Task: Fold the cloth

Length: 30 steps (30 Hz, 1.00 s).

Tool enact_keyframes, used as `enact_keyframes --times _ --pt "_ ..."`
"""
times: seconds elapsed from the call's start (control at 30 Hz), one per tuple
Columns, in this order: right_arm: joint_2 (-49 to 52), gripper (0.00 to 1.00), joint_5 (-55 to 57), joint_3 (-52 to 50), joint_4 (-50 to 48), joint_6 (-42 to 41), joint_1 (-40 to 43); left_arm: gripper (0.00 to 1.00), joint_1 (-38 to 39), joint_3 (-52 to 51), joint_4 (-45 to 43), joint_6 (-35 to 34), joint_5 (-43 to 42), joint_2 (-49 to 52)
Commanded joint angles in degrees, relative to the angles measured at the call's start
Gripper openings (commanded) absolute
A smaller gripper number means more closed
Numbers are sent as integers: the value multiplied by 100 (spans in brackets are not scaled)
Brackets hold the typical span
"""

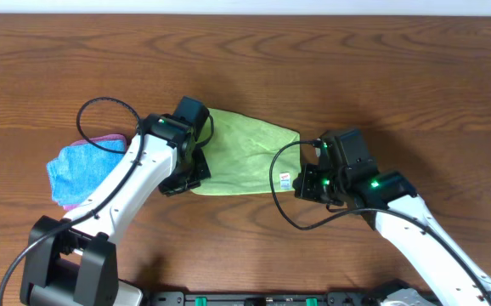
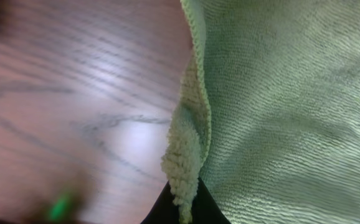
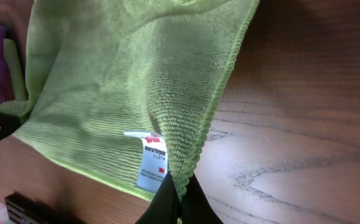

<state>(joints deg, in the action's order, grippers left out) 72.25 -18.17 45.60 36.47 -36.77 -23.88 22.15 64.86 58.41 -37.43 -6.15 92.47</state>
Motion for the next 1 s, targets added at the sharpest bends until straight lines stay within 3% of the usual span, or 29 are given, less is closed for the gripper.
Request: enact_keyframes --times 0.0,0.43,0.53,0.67,0.77,0.97 --pt "-79 1 87 0 59 109 -11 6 -11 98 188 66 501 -76" --pt "-81 1 81 20 186 109 -11 7 -13 98 490 328 726 -76" --pt "-125 5 83 42 323 111 -9 13 -20 98 612 411 850 -76" --pt "-376 10 133 48 435 127 -9 30 -114 101 682 505 957 -116" --pt "-684 25 278 48 595 129 -9 39 -216 101 693 570 957 -254" --pt "-1224 34 507 48 940 127 -9 55 -417 101 713 719 955 -713"
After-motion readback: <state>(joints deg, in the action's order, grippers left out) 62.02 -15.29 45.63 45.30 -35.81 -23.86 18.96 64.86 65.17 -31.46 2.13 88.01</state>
